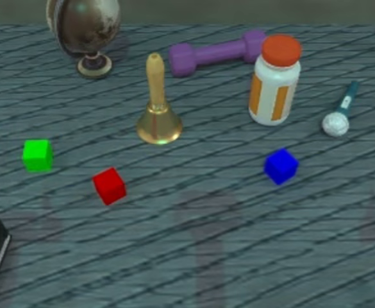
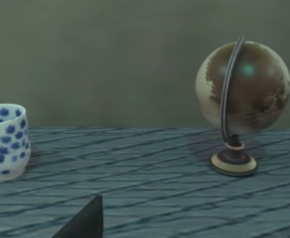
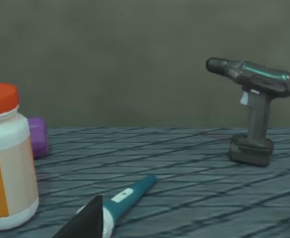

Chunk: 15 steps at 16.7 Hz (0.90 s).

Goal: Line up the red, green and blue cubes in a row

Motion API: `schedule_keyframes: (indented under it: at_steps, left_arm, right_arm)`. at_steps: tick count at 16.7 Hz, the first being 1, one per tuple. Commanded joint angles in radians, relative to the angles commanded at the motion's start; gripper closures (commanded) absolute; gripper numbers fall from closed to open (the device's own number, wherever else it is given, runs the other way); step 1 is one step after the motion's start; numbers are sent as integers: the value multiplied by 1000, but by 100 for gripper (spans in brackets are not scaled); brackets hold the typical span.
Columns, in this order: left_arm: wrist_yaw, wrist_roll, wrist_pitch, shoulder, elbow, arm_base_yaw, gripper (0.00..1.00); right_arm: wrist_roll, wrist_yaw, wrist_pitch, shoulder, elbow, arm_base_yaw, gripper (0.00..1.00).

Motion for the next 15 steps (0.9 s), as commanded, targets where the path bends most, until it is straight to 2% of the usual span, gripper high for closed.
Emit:
schedule_keyframes:
  at_steps: [4,7,11,15]
  left_arm:
    - [1,12,-21,31,30,-10,0]
    - [3,58,-105,157,151,-43,0]
    - [2,156,-288,471,407,-108,0]
    - [1,276,-514,905,710,-187,0]
  right_arm:
    - [0,0,0,0,0,0,0]
    - [0,0,0,0,0,0,0]
    - [0,0,0,0,0,0,0]
    - [0,0,0,0,0,0,0]
